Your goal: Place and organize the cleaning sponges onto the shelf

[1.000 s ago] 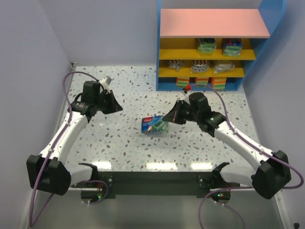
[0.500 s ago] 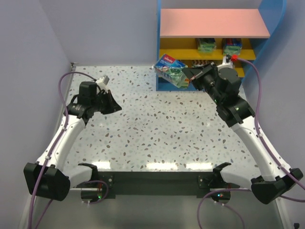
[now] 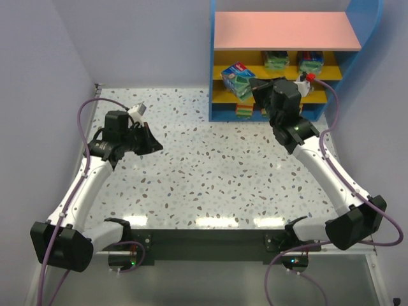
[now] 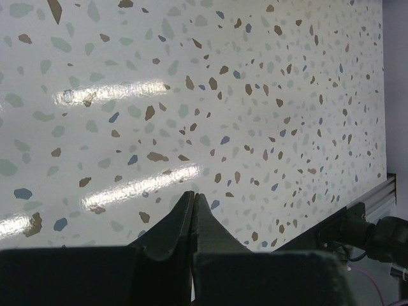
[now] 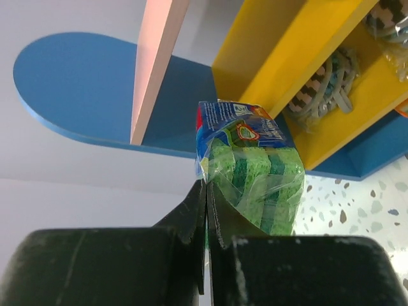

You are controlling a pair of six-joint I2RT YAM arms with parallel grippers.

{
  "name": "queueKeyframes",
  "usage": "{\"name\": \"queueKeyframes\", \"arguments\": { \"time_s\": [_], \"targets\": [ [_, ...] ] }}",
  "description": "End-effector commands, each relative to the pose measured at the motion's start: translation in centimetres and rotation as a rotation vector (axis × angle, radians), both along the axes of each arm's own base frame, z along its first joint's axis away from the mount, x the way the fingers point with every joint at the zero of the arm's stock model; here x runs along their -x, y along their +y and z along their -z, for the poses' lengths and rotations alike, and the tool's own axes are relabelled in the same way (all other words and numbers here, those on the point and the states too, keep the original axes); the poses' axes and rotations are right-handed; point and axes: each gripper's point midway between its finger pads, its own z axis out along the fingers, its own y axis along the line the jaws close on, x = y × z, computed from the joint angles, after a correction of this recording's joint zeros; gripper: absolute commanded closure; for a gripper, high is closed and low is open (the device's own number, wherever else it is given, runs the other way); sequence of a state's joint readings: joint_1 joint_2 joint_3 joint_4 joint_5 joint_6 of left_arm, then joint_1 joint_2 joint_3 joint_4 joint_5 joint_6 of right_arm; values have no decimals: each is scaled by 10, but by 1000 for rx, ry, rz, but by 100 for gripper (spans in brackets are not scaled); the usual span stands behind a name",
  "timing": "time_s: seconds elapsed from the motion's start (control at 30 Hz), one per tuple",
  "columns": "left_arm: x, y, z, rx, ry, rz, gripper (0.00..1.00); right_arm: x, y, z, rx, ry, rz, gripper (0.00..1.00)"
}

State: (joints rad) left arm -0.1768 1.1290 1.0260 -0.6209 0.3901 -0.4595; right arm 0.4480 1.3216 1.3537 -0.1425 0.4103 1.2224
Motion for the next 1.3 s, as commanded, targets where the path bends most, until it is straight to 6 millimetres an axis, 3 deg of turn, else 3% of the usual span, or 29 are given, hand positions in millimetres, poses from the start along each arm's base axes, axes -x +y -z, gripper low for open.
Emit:
{"name": "queueKeyframes", "arguments": {
  "time_s": [0.0, 0.3, 0.33, 0.53, 0.57, 0.6, 0.77, 0.93, 0.97, 1.27],
  "targets": [
    [3, 0, -7, 7, -26, 24, 100, -2, -22, -65, -109, -179, 95, 100],
    [6, -3, 3, 20, -10, 37, 100, -21, -39, -74, -160, -210, 157, 100],
    [5, -3, 2, 20, -12, 39, 100, -30, -37, -65, -154, -191, 165, 100],
    [5, -3, 3, 19, -11, 40, 100, -63, -27, -57, -189, -209, 185, 100],
    [5, -3, 3, 16, -10, 41, 100, -74, -21, -44, -185, -179, 185, 100],
    [6, -3, 4, 14, -9, 39, 100, -77, -21, -50, -195, -183, 187, 100],
    [7, -1, 5, 11, -4, 34, 100, -102, -19, -26, -209, -134, 245, 100],
    [6, -1, 5, 12, -4, 27, 100, -114, -24, -10, -229, -99, 325, 100],
    [6, -1, 5, 12, -1, 24, 100, -115, -24, -15, -246, -108, 337, 100],
    [3, -1, 6, 18, 7, 10, 100, -132, -15, 3, -246, -57, 415, 100]
  ]
}}
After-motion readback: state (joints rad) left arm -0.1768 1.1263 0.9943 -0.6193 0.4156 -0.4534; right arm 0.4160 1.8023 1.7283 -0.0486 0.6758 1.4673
